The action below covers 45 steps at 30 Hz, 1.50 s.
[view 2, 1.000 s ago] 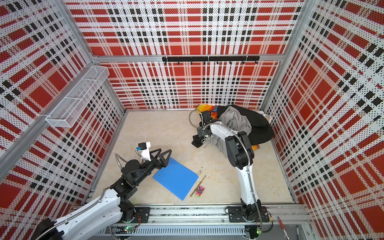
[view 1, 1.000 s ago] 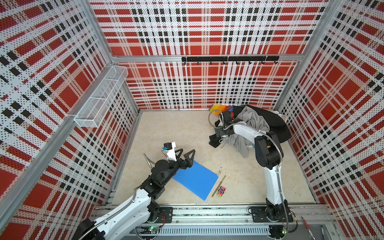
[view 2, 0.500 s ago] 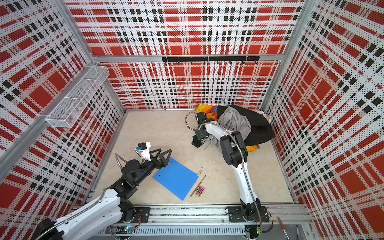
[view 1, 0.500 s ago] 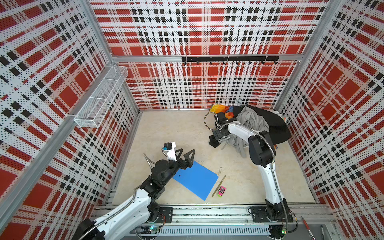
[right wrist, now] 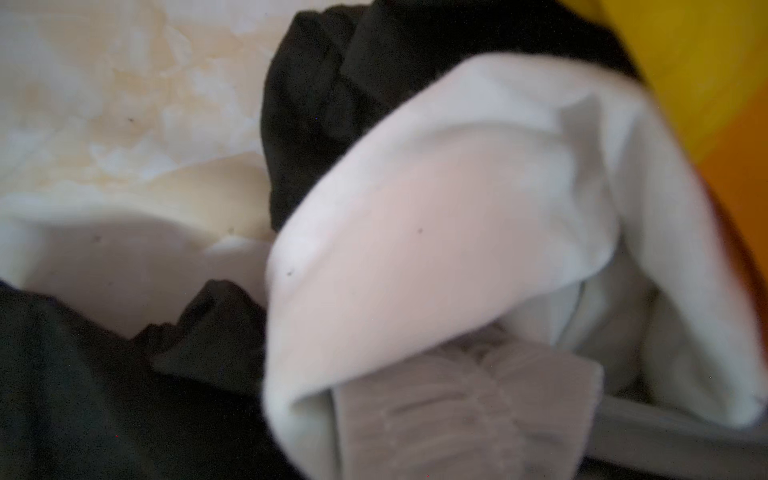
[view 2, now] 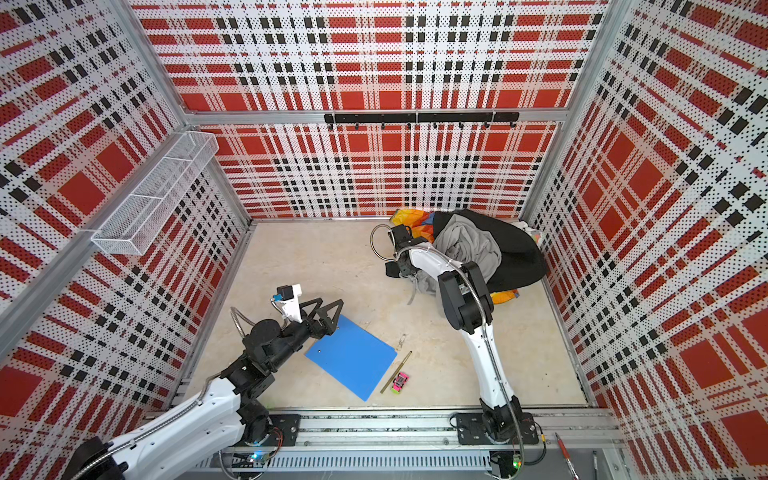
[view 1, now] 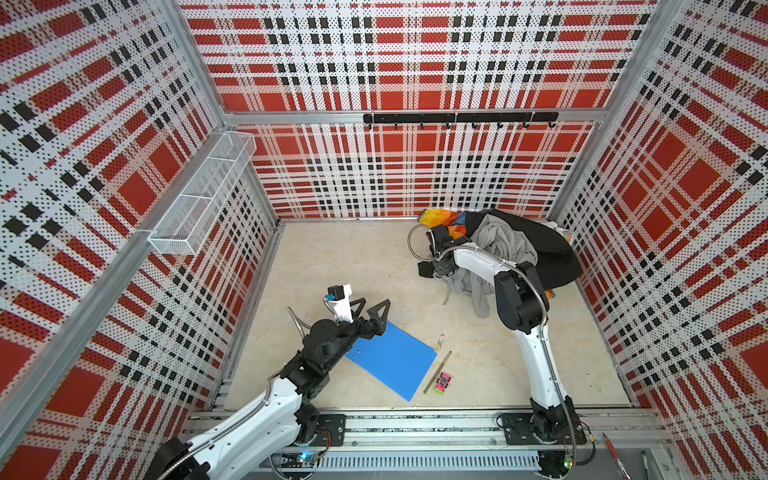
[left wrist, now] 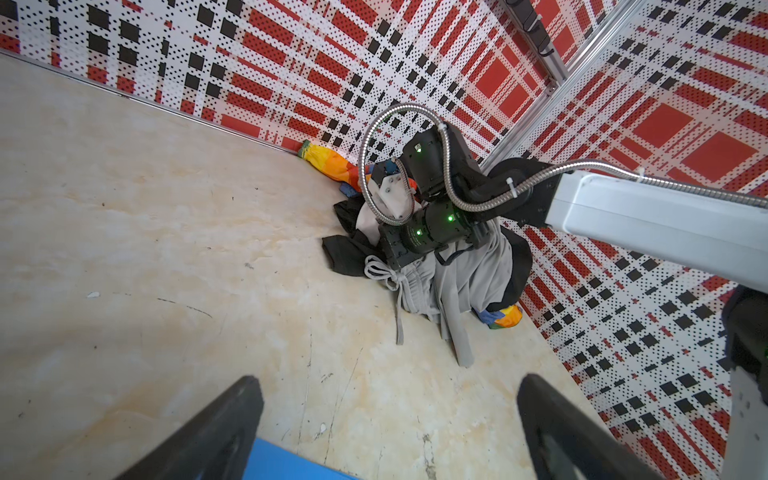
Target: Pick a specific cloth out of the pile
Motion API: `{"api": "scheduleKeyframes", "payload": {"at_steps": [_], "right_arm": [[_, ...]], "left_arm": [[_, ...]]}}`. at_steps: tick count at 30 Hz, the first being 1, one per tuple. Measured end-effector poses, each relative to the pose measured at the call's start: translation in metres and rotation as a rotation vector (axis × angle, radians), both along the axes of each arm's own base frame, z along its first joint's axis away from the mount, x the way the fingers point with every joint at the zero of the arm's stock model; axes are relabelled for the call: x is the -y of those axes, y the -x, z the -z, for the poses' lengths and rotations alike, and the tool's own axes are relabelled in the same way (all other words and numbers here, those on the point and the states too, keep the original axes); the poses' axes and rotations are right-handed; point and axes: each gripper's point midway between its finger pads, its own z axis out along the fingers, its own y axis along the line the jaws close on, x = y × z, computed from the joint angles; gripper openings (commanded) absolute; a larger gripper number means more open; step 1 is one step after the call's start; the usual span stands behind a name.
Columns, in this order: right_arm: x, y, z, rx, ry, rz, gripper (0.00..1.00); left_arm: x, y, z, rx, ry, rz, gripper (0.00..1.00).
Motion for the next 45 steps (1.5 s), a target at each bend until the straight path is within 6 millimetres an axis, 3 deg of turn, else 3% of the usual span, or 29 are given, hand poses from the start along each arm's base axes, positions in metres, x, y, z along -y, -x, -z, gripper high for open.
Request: {"api": "scheduleKeyframes", "payload": {"at_steps": [4, 7, 12, 20, 23, 26, 28, 30, 35, 37, 41, 45], "right_arm": [[0.002, 0.006, -0.007, 0.004, -0.095, 0.001, 0.00], [0.004, 0.013, -0.025, -0.001, -0.183, -0.006, 0.00], [-0.002, 0.012, -0.090, 0.076, -0.290, -0.033, 0.00], [-0.018, 0.010, -0.217, 0.258, -0.464, -0.097, 0.00], [-0.012, 0.009, -0.252, 0.316, -0.520, -0.093, 0.00], [0.012, 0.004, -0.268, 0.351, -0.549, -0.037, 0.00], [0.041, -0.004, -0.265, 0.368, -0.556, 0.038, 0.00], [0.078, -0.008, -0.249, 0.372, -0.553, 0.130, 0.00], [0.183, 0.004, -0.168, 0.310, -0.495, 0.414, 0.00], [0.210, 0.012, -0.137, 0.284, -0.462, 0.489, 0.00], [0.225, 0.020, -0.091, 0.257, -0.413, 0.543, 0.00], [0.229, 0.020, -0.072, 0.291, -0.379, 0.562, 0.18]], "left_arm": [[0.000, 0.000, 0.000, -0.001, 0.000, 0.000, 0.99], [-0.001, 0.000, -0.001, 0.001, 0.001, -0.002, 0.99], [-0.001, 0.000, 0.002, -0.005, -0.004, -0.002, 0.99], [0.000, -0.002, 0.007, -0.021, -0.014, -0.001, 0.99], [0.001, -0.002, 0.007, -0.021, -0.014, 0.000, 0.99], [0.001, -0.002, 0.007, -0.021, -0.014, 0.001, 0.99], [0.001, -0.001, 0.007, -0.020, -0.013, 0.005, 0.99], [0.001, -0.001, 0.007, -0.020, -0.013, 0.005, 0.99], [0.001, -0.001, 0.007, -0.019, -0.012, 0.005, 0.99], [0.002, -0.001, 0.007, -0.020, -0.013, 0.005, 0.99], [0.004, -0.003, 0.011, -0.030, -0.019, 0.010, 0.99], [0.007, -0.003, 0.018, -0.049, -0.030, 0.023, 0.99]]}}
